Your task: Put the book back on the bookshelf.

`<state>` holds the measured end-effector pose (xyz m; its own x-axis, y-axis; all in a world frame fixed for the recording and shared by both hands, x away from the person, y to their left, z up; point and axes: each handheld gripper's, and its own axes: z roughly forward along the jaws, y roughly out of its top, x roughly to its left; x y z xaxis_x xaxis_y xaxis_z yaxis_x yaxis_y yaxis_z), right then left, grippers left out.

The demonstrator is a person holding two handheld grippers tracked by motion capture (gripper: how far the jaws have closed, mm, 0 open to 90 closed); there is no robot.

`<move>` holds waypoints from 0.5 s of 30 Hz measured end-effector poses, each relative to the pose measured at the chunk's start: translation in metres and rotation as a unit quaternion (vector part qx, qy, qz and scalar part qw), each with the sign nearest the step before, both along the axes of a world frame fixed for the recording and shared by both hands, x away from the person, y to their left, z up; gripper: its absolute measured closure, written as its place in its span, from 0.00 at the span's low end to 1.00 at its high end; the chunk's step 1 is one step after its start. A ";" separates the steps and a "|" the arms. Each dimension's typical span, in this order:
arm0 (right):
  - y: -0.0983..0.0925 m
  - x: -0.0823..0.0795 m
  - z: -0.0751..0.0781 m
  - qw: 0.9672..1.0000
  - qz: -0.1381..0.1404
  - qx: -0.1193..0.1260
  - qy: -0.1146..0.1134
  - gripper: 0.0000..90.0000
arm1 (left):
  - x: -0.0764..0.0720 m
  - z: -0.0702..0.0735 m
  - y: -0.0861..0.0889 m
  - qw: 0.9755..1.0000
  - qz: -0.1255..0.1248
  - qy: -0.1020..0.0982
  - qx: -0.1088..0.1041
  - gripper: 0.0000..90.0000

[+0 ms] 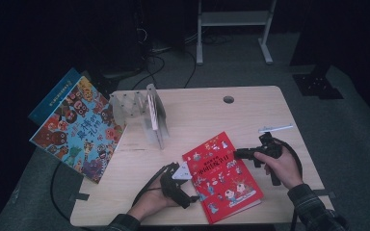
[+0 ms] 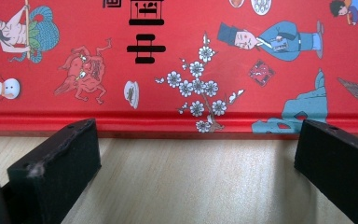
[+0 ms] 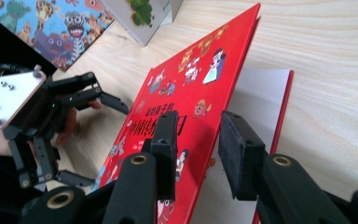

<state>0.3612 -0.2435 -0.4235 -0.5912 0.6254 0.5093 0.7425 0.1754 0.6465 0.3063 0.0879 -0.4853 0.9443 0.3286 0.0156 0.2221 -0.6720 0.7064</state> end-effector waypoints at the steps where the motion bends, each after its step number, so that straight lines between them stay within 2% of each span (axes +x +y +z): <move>1: 0.000 0.001 0.000 1.000 0.005 -0.003 0.004 0.74 | 0.000 0.000 0.000 1.000 0.000 0.000 0.001 0.00; 5: 0.000 0.002 0.001 0.999 0.021 -0.003 0.024 0.78 | 0.001 0.000 0.001 1.000 0.001 0.000 0.000 0.00; 6: 0.002 0.002 0.000 0.999 0.033 0.006 0.033 0.77 | 0.001 0.000 0.001 1.000 0.001 0.000 0.000 0.00; 7: 0.006 0.001 -0.001 0.999 0.041 -0.002 0.035 0.76 | 0.001 0.000 0.001 1.000 0.001 -0.001 0.000 0.00; 8: 0.010 0.000 -0.001 0.998 0.045 -0.013 0.034 0.75 | 0.001 0.000 0.001 1.000 0.001 0.000 0.000 0.00; 11: 0.016 0.000 0.000 0.998 0.055 -0.005 0.026 0.75 | 0.001 0.000 0.001 1.000 0.001 0.000 0.000 0.00; 15: 0.024 0.002 0.004 0.998 0.064 -0.014 0.020 0.73 | 0.001 0.000 0.002 1.000 0.001 -0.001 0.000 0.00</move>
<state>0.3636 -0.2196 -0.4194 -0.6469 0.5606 0.5170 0.7375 0.2874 0.6111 0.3073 0.0894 -0.4854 0.9438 0.3300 0.0167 0.2222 -0.6714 0.7070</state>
